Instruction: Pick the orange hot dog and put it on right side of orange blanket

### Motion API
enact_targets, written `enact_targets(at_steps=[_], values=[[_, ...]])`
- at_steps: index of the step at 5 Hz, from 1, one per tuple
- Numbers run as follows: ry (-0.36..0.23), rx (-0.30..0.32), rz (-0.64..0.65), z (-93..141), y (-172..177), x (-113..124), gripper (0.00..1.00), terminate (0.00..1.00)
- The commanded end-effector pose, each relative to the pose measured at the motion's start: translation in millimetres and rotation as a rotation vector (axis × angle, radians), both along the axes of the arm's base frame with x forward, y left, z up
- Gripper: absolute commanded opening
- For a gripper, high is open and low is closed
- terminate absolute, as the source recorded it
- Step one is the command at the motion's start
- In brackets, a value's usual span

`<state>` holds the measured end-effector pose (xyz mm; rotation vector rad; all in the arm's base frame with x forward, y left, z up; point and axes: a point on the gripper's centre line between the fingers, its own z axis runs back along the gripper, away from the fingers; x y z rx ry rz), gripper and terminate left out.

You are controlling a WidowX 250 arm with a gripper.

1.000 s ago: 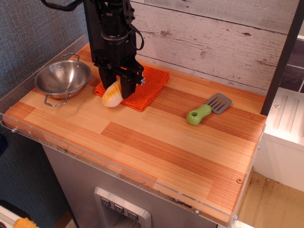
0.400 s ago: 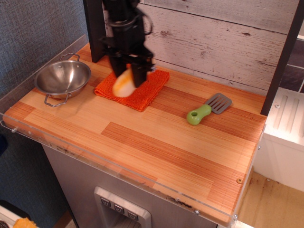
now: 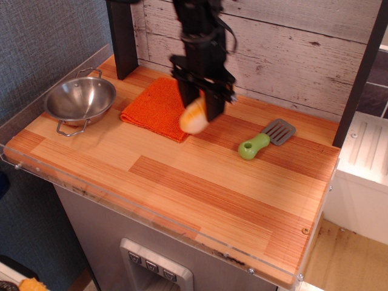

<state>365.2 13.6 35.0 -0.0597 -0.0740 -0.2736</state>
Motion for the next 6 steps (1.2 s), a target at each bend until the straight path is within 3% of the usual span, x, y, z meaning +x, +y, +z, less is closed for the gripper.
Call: enact_targets(at_steps=[1, 2, 3, 4, 6], values=[[0.03, 0.002, -0.039, -12.2, -34.1, 10.6, 0.0, 0.0], [0.055, 0.005, -0.008, -17.5, -40.5, 8.4, 0.0, 0.0], [0.03, 0.029, 0.125, -8.4, -35.5, 3.1, 1.0, 0.0], [0.0, 0.05, 0.172, 6.7, -28.1, 1.1, 1.0, 0.0], [-0.131, 0.058, 0.147, 73.9, -25.1, -16.8, 1.0, 0.0]])
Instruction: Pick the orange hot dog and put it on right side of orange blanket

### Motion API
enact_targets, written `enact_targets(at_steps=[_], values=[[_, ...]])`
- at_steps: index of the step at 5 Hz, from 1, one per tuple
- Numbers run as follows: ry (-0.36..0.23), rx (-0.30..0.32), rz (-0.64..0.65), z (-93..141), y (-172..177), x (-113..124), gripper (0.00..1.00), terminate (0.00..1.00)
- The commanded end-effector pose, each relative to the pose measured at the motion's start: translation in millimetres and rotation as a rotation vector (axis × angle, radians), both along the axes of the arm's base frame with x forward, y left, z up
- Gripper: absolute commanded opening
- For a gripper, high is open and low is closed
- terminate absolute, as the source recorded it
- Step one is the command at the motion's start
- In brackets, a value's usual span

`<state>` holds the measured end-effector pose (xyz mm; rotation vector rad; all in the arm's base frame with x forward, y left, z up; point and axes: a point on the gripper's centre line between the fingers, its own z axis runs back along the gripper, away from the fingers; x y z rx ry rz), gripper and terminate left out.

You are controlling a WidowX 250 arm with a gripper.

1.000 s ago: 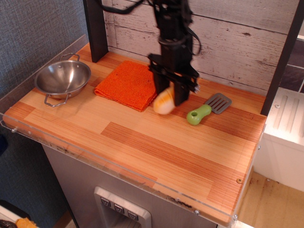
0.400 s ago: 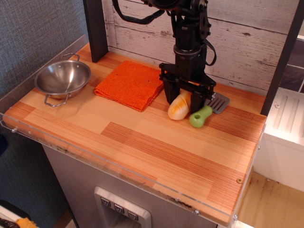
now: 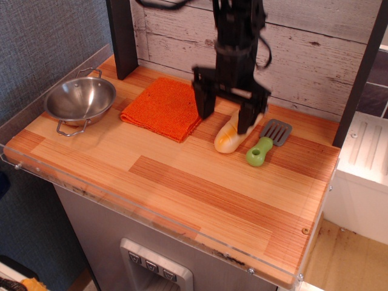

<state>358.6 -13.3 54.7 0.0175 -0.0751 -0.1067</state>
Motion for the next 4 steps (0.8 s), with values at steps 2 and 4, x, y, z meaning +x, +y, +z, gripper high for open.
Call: enact_targets(at_steps=[2, 4], values=[[-0.048, -0.064, 0.006, 71.5, 37.9, -49.1, 1.0, 0.0], [-0.048, -0.064, 0.006, 71.5, 37.9, -49.1, 1.0, 1.0]])
